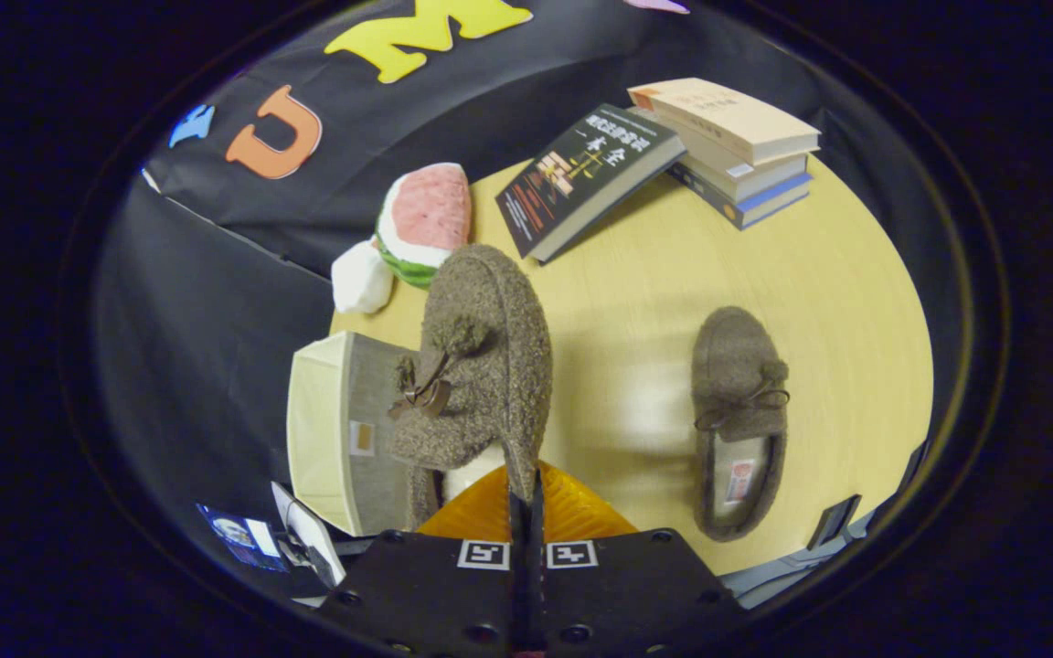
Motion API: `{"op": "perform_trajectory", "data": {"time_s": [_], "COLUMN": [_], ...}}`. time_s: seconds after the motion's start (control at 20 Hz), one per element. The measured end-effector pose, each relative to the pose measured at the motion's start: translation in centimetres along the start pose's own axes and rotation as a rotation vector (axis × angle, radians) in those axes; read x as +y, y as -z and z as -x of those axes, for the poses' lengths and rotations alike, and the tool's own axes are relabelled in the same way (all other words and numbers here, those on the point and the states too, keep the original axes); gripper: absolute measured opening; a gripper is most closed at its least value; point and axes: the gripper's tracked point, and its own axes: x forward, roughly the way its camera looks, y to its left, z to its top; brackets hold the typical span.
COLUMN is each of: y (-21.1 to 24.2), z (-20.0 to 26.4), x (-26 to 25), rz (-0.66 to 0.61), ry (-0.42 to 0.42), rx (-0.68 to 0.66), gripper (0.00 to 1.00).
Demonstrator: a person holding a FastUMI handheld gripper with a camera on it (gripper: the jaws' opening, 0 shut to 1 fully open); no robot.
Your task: Open the storage box then place both shoes into the box .Put the left shoe in first, then the right shoe, with the right side of both shoes facing outward in a uniform manner.
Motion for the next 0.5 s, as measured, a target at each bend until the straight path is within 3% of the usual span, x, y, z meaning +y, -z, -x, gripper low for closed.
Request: {"op": "perform_trajectory", "data": {"time_s": [0.25,0.5], "y": [-0.6,0.3], "z": [2.1,-0.7], "x": [7.8,16.1], "rz": [0.036,0.049], "ry": [-0.042,-0.086], "rx": [-0.019,-0.004], "gripper": [0.0,0.0]}}
